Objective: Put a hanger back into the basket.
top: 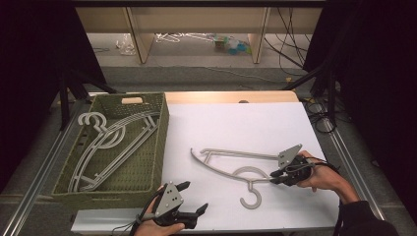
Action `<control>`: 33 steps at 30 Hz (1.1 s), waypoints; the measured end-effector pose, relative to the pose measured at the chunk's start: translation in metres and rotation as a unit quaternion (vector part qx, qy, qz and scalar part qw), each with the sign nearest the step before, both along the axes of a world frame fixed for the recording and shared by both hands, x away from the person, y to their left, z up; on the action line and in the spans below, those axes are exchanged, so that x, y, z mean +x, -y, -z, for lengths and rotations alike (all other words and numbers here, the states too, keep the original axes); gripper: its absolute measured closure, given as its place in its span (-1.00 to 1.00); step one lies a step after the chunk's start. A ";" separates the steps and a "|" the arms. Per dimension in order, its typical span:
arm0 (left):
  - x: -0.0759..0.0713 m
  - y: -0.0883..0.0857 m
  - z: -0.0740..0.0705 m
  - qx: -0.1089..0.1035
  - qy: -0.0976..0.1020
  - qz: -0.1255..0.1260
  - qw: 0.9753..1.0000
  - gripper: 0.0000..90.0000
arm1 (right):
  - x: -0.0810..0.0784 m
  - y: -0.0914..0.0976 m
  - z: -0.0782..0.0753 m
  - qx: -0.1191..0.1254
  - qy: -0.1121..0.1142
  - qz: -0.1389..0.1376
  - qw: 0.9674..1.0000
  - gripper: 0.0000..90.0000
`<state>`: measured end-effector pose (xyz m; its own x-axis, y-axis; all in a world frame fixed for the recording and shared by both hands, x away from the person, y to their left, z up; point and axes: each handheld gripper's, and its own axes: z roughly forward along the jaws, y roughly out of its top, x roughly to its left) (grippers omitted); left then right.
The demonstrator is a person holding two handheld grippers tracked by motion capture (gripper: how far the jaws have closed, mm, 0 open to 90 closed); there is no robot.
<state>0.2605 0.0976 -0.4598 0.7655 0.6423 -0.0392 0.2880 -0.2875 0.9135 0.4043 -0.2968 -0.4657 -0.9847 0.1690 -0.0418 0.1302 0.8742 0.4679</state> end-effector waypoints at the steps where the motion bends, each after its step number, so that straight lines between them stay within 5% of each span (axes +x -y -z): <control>1: 0.001 0.001 0.000 0.000 0.001 0.000 1.000 -0.63 | 0.000 0.000 0.000 0.000 0.000 -0.001 1.000 0.65; 6: 0.006 0.004 0.001 0.007 0.003 0.005 1.000 -0.61 | -0.001 -0.002 -0.001 -0.006 0.005 -0.025 1.000 0.72; 14: 0.033 0.020 0.003 0.066 0.033 0.015 0.997 -0.56 | -0.007 -0.011 -0.004 0.004 -0.023 -0.074 0.997 0.80; 19: 0.051 0.037 0.009 0.084 0.033 0.023 0.996 -0.52 | -0.011 -0.015 -0.014 0.015 -0.021 -0.084 0.996 0.80; 24: 0.065 0.055 0.016 0.111 0.044 0.037 0.992 -0.47 | -0.015 -0.016 -0.023 0.024 -0.019 -0.092 0.995 0.80; 27: 0.069 0.061 0.017 0.148 0.059 0.053 0.986 -0.36 | -0.017 -0.016 -0.025 0.025 -0.016 -0.095 0.995 0.80; 28: 0.069 0.061 0.017 0.148 0.059 0.053 0.986 -0.35 | -0.017 -0.016 -0.025 0.025 -0.016 -0.095 0.995 0.80; 29: 0.072 0.065 0.018 0.162 0.069 0.058 0.983 -0.34 | -0.018 -0.016 -0.027 0.025 -0.019 -0.096 0.995 0.81; 33: 0.075 0.069 0.019 0.169 0.072 0.067 0.981 -0.30 | -0.019 -0.017 -0.027 0.026 -0.016 -0.099 0.995 0.81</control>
<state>0.3353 0.0286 -0.4785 0.8263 0.4930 0.2726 0.1022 -0.6071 0.7880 0.3857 -0.2801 -0.4387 -0.9996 -0.0274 -0.0068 -0.0270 0.8593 0.5107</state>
